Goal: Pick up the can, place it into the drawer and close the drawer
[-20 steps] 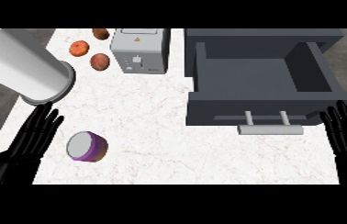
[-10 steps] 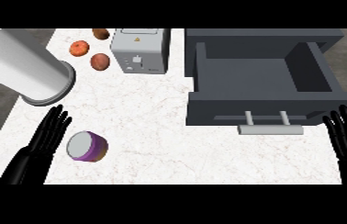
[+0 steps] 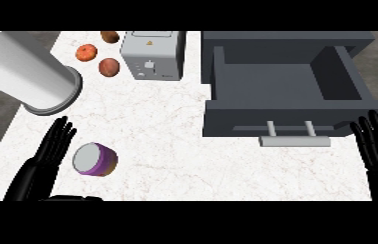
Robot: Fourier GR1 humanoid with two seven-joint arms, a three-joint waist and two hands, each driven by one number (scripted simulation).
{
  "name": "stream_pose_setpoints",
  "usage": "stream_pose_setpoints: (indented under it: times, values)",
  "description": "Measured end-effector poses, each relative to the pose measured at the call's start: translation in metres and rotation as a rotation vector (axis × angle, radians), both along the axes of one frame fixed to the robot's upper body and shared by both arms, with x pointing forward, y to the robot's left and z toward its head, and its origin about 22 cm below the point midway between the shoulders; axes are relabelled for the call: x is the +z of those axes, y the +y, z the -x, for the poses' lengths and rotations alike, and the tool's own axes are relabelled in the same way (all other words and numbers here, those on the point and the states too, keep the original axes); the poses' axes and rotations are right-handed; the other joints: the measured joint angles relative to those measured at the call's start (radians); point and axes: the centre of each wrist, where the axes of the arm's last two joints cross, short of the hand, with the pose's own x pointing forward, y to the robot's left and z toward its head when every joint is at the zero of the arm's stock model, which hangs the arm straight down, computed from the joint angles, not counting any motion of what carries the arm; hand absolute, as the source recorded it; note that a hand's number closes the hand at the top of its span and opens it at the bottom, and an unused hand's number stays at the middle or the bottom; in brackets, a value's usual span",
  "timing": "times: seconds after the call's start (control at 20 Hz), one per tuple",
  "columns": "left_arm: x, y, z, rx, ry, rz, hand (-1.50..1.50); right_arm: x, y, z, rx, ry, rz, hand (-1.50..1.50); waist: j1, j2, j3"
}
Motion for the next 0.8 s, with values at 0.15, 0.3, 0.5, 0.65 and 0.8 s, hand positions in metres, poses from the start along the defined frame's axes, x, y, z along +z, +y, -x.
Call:
stream_pose_setpoints:
  times: [0.15, 0.3, 0.5, 0.65, 0.8]
  values:
    - [-0.007, 0.005, 0.001, 0.006, 0.012, -0.005, -1.50, -0.001, -0.001, -0.003, 0.000, 0.002, -0.001, -1.50, 0.000, 0.000, 0.000]
    - [-0.021, 0.010, 0.000, 0.016, 0.019, -0.010, -1.50, -0.004, 0.003, 0.000, 0.000, -0.001, 0.002, -1.50, 0.000, 0.000, 0.000]
    - [-0.039, 0.022, 0.001, 0.016, 0.029, -0.016, -1.50, 0.000, -0.003, 0.002, 0.001, 0.000, 0.007, -1.50, -0.001, 0.000, 0.000]
    - [-0.051, 0.026, 0.003, 0.018, 0.038, -0.015, -1.50, -0.005, -0.001, -0.001, -0.002, 0.000, 0.004, -1.50, 0.000, 0.000, 0.000]
    - [-0.060, 0.039, -0.001, 0.017, 0.043, -0.015, -1.50, -0.002, -0.003, -0.001, -0.003, -0.009, 0.001, -1.50, -0.001, 0.000, 0.000]
